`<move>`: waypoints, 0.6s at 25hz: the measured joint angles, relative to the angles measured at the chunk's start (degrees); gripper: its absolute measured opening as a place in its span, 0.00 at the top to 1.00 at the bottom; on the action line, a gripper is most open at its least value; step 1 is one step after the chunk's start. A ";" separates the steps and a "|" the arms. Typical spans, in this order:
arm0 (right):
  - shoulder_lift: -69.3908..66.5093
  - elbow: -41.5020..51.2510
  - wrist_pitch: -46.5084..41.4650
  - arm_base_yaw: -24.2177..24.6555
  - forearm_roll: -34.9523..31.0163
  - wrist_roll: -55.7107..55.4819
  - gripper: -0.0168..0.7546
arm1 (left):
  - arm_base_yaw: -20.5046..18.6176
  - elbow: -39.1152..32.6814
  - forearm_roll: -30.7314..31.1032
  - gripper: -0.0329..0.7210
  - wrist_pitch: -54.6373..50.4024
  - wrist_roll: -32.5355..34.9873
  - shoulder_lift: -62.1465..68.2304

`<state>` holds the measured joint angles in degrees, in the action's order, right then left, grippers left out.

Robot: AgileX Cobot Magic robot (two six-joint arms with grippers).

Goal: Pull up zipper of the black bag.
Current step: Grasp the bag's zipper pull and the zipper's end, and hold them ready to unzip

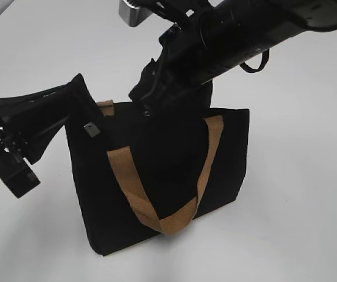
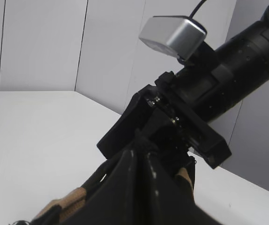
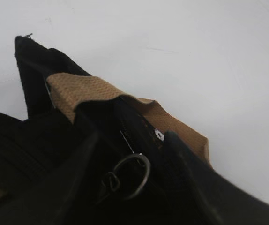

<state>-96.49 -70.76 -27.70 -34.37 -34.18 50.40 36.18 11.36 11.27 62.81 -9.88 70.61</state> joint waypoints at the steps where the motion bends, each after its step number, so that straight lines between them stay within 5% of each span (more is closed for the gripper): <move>1: -0.12 0.00 -0.32 0.00 -0.15 0.00 0.54 | 0.00 0.00 0.00 0.95 -0.07 0.00 0.00; 10: -1.99 0.00 -0.61 -0.95 2.01 -0.73 0.59 | 0.00 0.00 0.00 0.95 -0.20 0.00 0.00; 15: -1.49 0.00 -1.23 -1.02 10.15 -5.31 0.91 | 0.00 0.00 -1.77 0.95 -1.09 0.00 0.00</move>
<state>-97.97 -70.76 -28.93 -35.39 -24.03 45.09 36.18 11.36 9.50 61.72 -9.88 70.61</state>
